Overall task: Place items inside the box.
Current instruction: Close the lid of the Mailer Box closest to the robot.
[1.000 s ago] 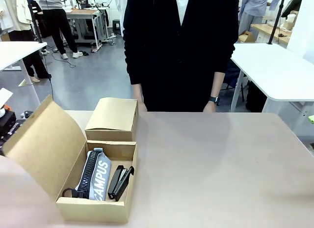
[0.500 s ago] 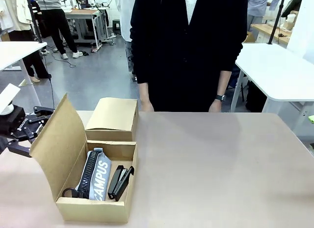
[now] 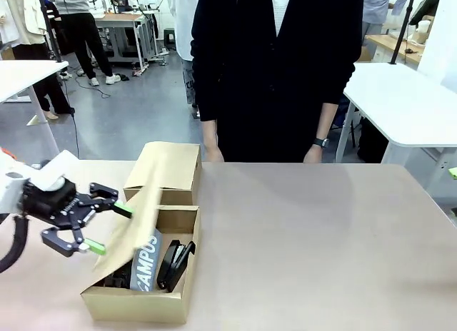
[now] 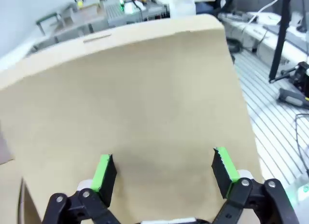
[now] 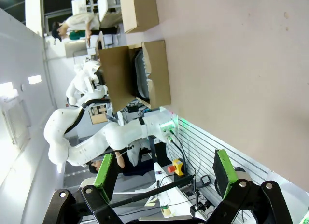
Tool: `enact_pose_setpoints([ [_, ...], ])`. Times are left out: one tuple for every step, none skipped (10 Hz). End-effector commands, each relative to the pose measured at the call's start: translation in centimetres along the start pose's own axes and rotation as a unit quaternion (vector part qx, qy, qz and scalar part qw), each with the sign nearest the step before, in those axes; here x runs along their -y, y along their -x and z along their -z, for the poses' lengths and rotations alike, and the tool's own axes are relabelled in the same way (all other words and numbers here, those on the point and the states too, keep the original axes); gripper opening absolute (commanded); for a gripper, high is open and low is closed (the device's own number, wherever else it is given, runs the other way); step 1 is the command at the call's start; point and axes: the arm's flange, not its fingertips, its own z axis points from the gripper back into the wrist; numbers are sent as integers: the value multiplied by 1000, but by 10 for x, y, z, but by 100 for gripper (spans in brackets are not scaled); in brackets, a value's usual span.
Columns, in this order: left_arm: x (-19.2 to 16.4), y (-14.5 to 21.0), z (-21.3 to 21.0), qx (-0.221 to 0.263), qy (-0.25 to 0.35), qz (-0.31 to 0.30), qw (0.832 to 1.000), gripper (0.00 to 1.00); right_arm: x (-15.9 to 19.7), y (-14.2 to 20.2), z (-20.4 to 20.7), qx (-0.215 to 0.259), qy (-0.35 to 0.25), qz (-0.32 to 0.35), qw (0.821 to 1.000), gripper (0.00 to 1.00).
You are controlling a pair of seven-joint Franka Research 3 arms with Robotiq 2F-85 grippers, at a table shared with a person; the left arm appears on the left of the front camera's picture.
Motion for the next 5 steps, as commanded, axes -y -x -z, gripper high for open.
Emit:
enact_pose_setpoints([
  [99, -9, 84, -43, -25, 14, 999, 100, 0, 2, -3, -4, 2, -7, 1000, 100],
  [100, -2, 91, -59, -25, 11, 998, 100, 0, 2, -3, -4, 2, -7, 1000, 100],
  [100, 2, 93, -70, -28, 7, 997, 100, 0, 2, -3, -4, 2, -7, 1000, 100],
  [100, 5, 92, -75, -34, 5, 997, 100, 0, 2, -3, -4, 2, -7, 1000, 100],
  [99, 5, 92, -79, -38, 3, 996, 100, 0, 2, -3, -4, 2, -7, 1000, 100],
])
